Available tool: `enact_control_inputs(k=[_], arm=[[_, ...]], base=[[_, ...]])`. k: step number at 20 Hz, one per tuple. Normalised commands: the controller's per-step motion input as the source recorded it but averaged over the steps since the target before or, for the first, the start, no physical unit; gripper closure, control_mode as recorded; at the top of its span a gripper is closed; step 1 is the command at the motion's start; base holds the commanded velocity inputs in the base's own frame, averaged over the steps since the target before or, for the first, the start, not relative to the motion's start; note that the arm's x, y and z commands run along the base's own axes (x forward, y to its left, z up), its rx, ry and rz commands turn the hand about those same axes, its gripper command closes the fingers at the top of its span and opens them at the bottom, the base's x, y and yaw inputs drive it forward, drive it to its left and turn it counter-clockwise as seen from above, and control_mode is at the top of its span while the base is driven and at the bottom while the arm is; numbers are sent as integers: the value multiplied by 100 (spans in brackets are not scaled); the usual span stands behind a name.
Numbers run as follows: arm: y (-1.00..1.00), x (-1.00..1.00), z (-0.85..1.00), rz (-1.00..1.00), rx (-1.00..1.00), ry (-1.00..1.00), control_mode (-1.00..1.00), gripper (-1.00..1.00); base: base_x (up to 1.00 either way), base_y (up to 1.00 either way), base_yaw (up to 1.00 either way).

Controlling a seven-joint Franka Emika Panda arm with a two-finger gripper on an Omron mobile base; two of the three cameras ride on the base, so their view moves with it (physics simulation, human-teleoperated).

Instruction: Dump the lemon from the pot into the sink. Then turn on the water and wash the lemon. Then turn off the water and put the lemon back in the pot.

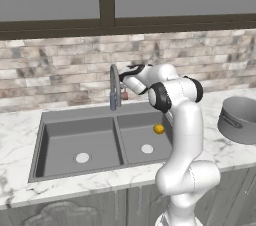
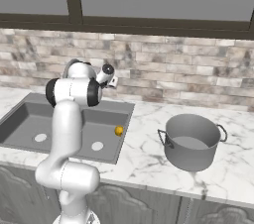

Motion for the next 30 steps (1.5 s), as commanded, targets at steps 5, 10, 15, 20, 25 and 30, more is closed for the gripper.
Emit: enact_control_inputs(k=[5,10,15,20,25,30], arm=[[1,9,-26,0,0,0,-100,100],[0,0,-18,0,0,0,-100,100],[-6,0,-9,0,0,0,-100,100],[-29,0,-6,0,0,0,-100,100],[-44,0,-8,-2,0,0,-100,100],[-56,-1,-12,-4,0,0,-100,100]], base=[[0,0,0],[0,0,0],[0,0,0],[0,0,0],[0,0,0],[0,0,0]])
